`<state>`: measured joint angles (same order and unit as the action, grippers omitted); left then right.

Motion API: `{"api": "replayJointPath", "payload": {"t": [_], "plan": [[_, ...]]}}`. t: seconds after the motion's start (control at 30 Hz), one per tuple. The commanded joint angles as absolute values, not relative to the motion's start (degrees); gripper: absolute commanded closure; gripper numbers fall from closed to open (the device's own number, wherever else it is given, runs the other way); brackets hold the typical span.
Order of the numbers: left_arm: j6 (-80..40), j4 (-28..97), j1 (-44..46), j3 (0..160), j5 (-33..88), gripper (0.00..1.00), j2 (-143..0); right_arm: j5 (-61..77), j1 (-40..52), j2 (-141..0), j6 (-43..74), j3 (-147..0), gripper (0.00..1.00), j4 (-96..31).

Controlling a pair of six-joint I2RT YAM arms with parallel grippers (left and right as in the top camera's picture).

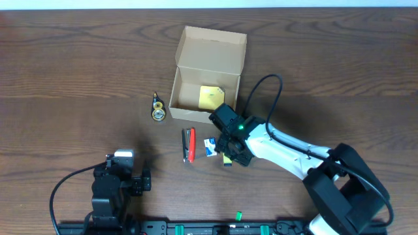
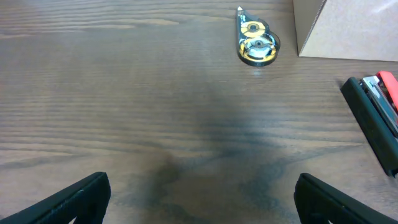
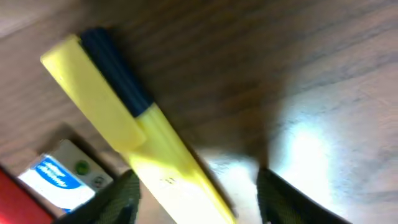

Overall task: Pack container
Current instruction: 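Grasp the yellow highlighter with the right gripper and lift, then carry the highlighter into the box and release it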

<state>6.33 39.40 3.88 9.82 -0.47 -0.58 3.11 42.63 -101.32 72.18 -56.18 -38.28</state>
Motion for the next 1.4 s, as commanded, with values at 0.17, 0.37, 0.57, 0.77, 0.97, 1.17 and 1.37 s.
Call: {"api": "replayJointPath", "payload": {"t": [0.17,0.37,0.57,0.77,0.97,1.17,1.37], "plan": [[7.3,39.5,3.7,9.1,-1.5,0.05,-0.2,2.4,43.2,-102.3,74.3,-55.7,0.99,-39.7],[7.3,39.5,3.7,9.1,-1.5,0.05,-0.2,3.1,43.2,-101.5,74.0,-55.8,0.99,-42.6],[7.3,39.5,3.7,9.1,-1.5,0.05,-0.2,3.0,44.8,-97.4,73.8,-55.8,0.99,-47.1],[7.3,39.5,3.7,9.1,-1.5,0.05,-0.2,1.7,47.2,-90.8,72.1,-55.8,0.99,-49.8],[7.3,39.5,3.7,9.1,-1.5,0.05,-0.2,-0.6,48.9,-82.4,71.0,-56.1,0.99,-52.2],[7.3,39.5,3.7,9.1,-1.5,0.05,-0.2,-7.6,48.4,-77.5,66.5,-60.1,0.99,-52.1],[7.3,39.5,3.7,9.1,-1.5,0.05,-0.2,-10.3,42.7,-82.9,56.0,-68.1,0.99,-48.5]]}}
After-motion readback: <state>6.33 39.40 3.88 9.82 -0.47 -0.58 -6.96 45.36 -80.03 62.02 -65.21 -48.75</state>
